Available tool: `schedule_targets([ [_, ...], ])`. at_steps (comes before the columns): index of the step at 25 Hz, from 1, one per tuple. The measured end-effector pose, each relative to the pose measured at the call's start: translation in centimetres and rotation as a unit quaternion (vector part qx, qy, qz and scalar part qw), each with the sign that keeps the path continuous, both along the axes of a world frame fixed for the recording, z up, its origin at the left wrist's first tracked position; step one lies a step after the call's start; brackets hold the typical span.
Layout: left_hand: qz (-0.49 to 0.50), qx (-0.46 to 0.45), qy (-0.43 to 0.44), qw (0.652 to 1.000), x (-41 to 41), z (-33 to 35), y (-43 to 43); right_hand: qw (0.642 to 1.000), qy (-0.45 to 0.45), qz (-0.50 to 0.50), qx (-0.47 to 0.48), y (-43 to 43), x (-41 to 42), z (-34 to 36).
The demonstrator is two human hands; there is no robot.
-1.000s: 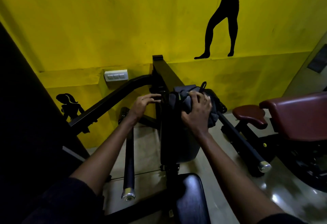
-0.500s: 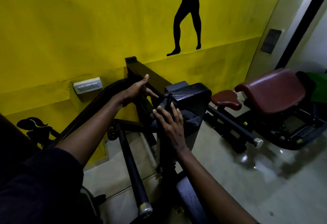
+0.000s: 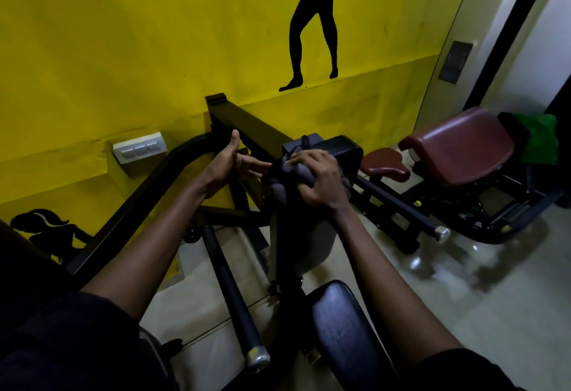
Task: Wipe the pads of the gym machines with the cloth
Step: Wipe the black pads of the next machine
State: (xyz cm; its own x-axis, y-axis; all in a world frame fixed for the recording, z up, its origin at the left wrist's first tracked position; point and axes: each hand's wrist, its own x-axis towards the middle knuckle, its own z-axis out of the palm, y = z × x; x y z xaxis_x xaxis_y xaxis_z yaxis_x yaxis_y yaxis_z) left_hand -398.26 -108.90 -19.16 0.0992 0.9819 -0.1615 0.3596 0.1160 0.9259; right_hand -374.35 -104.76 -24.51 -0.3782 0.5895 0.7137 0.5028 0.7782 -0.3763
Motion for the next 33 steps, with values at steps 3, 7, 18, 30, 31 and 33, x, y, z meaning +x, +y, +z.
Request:
schedule_targets([
  [3, 0.017, 0.029, 0.033, 0.999, 0.7, -0.6, -1.0, 0.988, 0.099, -0.091, -0.078, 3.3, 3.6, -0.2],
  [7, 0.037, 0.058, 0.046, 0.997, 1.7, -0.5, -1.8, 0.967, 0.165, -0.132, -0.142, 0.1, 1.8, -3.2],
  [18, 0.046, 0.101, 0.008, 0.994, 1.4, -2.7, -2.9, 0.983, -0.178, -0.036, 0.016, -7.0, -2.9, -13.5],
  [30, 0.026, 0.151, -0.063, 0.986, 0.6, -6.2, -2.3, 0.907, -0.417, 0.005, 0.06, -6.0, -3.3, -14.6],
  [31, 0.038, 0.154, -0.075, 0.985, 0.8, -7.3, -2.6, 0.906, -0.418, 0.006, 0.063, -5.9, -3.4, -14.8],
  [33, 0.061, 0.134, -0.105, 0.984, 1.2, -9.4, -3.2, 0.9, -0.434, 0.034, 0.035, -5.9, -3.7, -15.5],
])
